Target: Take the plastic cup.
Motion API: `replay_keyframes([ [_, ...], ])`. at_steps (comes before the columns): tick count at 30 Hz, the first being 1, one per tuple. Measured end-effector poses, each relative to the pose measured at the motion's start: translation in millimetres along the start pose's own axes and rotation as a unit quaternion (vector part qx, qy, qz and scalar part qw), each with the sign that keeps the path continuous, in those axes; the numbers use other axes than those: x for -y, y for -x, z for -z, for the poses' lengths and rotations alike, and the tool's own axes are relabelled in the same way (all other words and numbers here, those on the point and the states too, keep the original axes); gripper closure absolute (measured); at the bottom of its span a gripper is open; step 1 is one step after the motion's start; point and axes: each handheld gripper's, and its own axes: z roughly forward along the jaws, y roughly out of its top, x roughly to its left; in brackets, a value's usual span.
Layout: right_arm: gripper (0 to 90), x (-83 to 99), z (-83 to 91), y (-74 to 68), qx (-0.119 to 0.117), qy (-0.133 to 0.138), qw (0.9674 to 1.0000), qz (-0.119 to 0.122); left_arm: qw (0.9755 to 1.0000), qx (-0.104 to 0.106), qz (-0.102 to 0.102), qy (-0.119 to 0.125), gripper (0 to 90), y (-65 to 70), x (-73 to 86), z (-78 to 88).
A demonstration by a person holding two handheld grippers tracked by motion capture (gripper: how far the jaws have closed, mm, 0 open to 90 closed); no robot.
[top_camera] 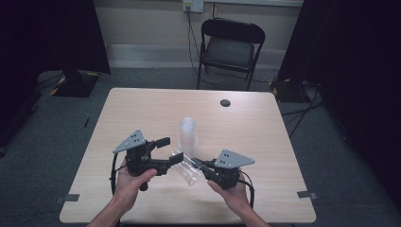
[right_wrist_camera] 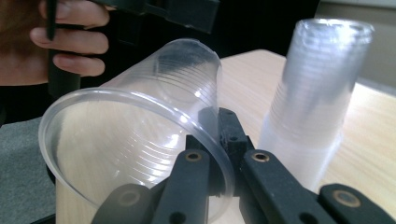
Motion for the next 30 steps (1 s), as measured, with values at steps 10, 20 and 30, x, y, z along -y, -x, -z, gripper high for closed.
replay_keyframes([
  [10,90.0,3.0,0.1,13.3,-0.011,-0.047,0.9981,-0.038,0.9987,0.025,-0.04,-0.02,15.4,0.3,5.3,-1.0],
  [20,90.0,5.0,4.1,22.5,-0.017,-0.084,0.9937,-0.072,0.9907,0.022,-0.109,-0.079,16.2,2.6,13.7,-11.0],
  [30,90.0,6.1,11.4,32.7,-0.023,-0.102,0.9906,-0.088,0.9815,0.029,-0.152,-0.112,16.1,7.7,25.6,-18.3],
])
